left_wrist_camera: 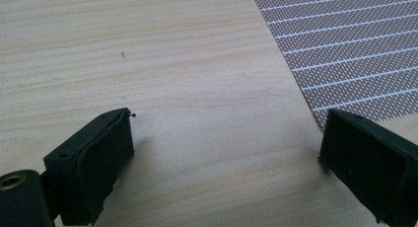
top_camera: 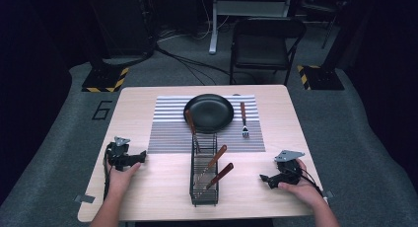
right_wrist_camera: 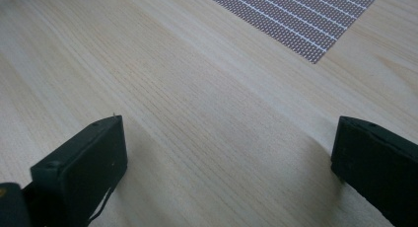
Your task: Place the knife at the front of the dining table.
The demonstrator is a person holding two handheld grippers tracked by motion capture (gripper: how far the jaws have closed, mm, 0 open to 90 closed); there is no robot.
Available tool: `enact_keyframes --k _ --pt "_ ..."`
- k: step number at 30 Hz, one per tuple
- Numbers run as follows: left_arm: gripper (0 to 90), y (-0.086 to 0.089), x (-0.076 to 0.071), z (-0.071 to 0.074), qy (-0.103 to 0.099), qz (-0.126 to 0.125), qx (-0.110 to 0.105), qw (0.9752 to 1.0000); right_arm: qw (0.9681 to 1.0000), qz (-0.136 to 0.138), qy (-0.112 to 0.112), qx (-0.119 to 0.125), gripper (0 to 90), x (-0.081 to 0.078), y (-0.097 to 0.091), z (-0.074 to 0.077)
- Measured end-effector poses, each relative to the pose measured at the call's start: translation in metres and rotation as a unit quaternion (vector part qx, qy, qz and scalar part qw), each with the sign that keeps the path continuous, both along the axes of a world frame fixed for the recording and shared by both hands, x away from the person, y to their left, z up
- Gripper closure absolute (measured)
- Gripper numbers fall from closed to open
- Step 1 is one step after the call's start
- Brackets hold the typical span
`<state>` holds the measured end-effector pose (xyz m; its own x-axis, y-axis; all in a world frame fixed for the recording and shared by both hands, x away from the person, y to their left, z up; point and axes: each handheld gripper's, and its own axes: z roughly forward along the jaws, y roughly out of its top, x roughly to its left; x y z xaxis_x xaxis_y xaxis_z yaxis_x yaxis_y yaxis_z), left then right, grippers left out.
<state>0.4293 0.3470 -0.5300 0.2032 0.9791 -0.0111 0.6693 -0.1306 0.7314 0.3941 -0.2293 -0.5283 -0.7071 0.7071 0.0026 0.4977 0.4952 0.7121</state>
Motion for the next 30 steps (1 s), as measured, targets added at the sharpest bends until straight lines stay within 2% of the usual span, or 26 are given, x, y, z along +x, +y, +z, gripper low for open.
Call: enact_keyframes --k 14,15,16,20,24,27,30 --pt "7.7 -0.0014 -0.0010 0.0007 0.001 -0.007 -0.001 1.0000 1.0000 0.000 0.000 -0.002 0.0 -0.0003 0.0001 0.0001" --pt "8.6 -0.0024 -0.0013 0.0001 -0.005 -0.004 -0.005 1.0000 1.0000 0.000 0.000 -0.002 0.0 -0.0003 0.0001 0.0001" --pt "9.4 -0.0017 -0.0017 0.0006 -0.003 -0.009 0.000 1.0000 1.0000 0.000 0.000 -0.001 0.0 -0.0002 0.0001 0.0001" --pt "11.9 -0.0024 -0.0023 0.0011 -0.003 -0.010 -0.002 0.9999 1.0000 0.000 0.000 -0.001 0.0 -0.0002 0.0001 0.0000" --pt "14.4 -0.0037 -0.0028 0.0003 -0.012 -0.007 -0.003 0.9999 1.0000 0.000 0.000 -0.001 0.0 -0.0002 0.0000 0.0000" --pt "15.4 -0.0043 -0.0031 0.0009 -0.012 -0.005 -0.003 0.9999 1.0000 0.000 0.000 -0.001 0.0 -0.0002 0.0001 0.0000" --pt "19.7 -0.0047 -0.0046 0.0039 -0.001 -0.008 -0.002 1.0000 1.0000 0.000 0.000 -0.001 0.0 -0.0002 0.0001 0.0000"
